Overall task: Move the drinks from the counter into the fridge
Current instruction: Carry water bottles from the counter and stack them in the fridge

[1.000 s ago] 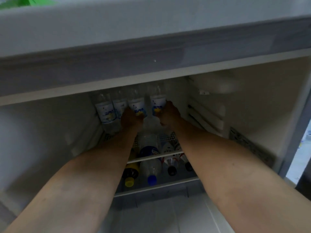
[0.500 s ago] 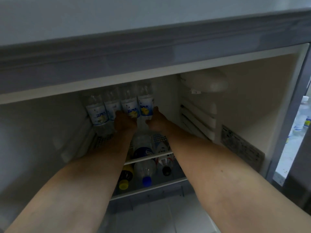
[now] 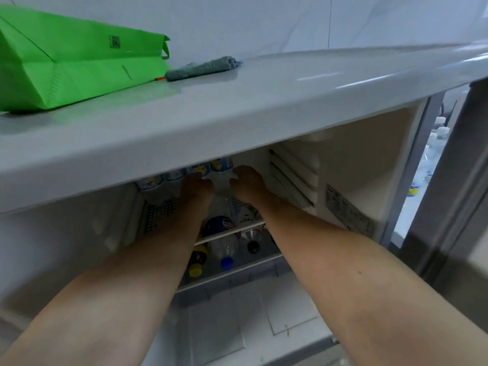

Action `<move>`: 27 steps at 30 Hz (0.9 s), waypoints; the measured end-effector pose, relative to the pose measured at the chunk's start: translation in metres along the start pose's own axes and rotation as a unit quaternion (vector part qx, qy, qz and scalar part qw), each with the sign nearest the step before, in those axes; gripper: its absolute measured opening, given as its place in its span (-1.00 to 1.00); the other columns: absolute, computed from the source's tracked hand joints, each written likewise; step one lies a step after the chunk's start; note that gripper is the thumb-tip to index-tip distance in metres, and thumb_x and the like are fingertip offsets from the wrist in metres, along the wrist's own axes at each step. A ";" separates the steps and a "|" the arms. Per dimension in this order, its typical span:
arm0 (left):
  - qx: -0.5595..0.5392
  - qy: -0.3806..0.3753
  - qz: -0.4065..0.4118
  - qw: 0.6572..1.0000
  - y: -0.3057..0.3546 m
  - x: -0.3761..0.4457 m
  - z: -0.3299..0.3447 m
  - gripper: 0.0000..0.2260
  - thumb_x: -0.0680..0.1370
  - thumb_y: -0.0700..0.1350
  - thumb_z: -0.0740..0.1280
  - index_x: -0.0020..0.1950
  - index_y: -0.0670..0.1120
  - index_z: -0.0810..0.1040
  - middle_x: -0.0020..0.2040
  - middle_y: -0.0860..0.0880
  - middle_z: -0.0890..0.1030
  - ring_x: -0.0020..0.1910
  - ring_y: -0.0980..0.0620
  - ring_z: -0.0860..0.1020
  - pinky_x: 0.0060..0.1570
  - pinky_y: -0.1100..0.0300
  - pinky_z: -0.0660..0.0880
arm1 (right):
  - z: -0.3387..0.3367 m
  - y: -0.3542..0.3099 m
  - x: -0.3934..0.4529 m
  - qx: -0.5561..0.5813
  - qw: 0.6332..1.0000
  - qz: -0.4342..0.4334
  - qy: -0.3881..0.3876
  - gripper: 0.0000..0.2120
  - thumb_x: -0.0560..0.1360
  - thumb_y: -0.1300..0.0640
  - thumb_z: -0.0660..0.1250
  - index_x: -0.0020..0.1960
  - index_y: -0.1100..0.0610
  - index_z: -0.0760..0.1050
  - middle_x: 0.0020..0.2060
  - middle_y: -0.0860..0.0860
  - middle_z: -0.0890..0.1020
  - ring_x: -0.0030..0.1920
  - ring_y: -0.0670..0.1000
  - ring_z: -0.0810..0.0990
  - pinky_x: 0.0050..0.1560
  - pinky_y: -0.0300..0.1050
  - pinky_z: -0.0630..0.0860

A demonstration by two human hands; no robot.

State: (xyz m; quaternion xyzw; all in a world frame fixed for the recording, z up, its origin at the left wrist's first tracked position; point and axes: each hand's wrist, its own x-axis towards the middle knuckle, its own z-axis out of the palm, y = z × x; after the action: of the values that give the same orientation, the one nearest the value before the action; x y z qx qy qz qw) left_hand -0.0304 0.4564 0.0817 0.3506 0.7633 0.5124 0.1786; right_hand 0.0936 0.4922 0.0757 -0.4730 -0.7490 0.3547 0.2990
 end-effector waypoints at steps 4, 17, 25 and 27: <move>-0.120 0.065 0.007 0.991 -0.003 -0.027 0.004 -0.79 0.61 -0.24 0.24 0.20 -0.17 0.59 0.23 -0.16 0.59 0.21 -0.18 0.55 0.27 -0.06 0.49 | -0.005 0.009 -0.027 0.049 0.992 -0.010 0.118 -0.71 0.62 0.09 0.23 -0.28 0.10 0.45 -0.25 0.03 0.58 -0.18 0.00 0.54 -0.20 -0.20 0.36; -0.172 -0.054 0.123 0.976 -0.087 -0.261 -0.006 -0.79 0.63 -0.06 0.22 -0.16 0.07 0.56 -0.37 0.13 0.59 -0.38 0.21 0.53 -0.38 0.35 0.48 | 0.007 0.099 -0.283 0.131 0.973 0.084 0.172 -0.48 0.58 -0.12 0.26 -0.45 0.02 0.15 -0.60 -0.08 0.32 -0.53 -0.08 0.27 -0.44 -0.12 0.20; 0.051 -0.347 0.096 0.931 -0.208 -0.441 0.033 -0.53 0.64 -0.04 0.26 -0.42 -0.23 0.36 -0.51 -0.07 0.39 -0.49 0.03 0.36 -0.39 0.10 0.33 | -0.018 0.245 -0.544 0.110 0.868 0.390 0.289 -0.50 0.53 -0.08 0.33 -0.44 0.07 0.18 -0.54 -0.04 0.23 -0.47 -0.04 0.25 -0.38 -0.09 0.21; 0.113 -0.430 0.073 0.893 -0.237 -0.469 0.038 -0.56 0.62 -0.05 0.31 -0.44 -0.16 0.38 -0.52 -0.05 0.44 -0.46 0.02 0.40 -0.34 0.06 0.39 | -0.025 0.269 -0.613 0.118 0.820 0.459 0.320 -0.56 0.52 -0.07 0.35 -0.41 0.06 0.26 -0.52 -0.01 0.28 -0.45 -0.03 0.30 -0.33 -0.11 0.27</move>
State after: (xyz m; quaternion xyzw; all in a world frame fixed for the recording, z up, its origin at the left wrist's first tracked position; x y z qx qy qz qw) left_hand 0.2346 0.0902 -0.1895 0.6090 0.6373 0.2337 0.4104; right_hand 0.4764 0.0149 -0.1980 -0.8103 -0.2597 0.3651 0.3777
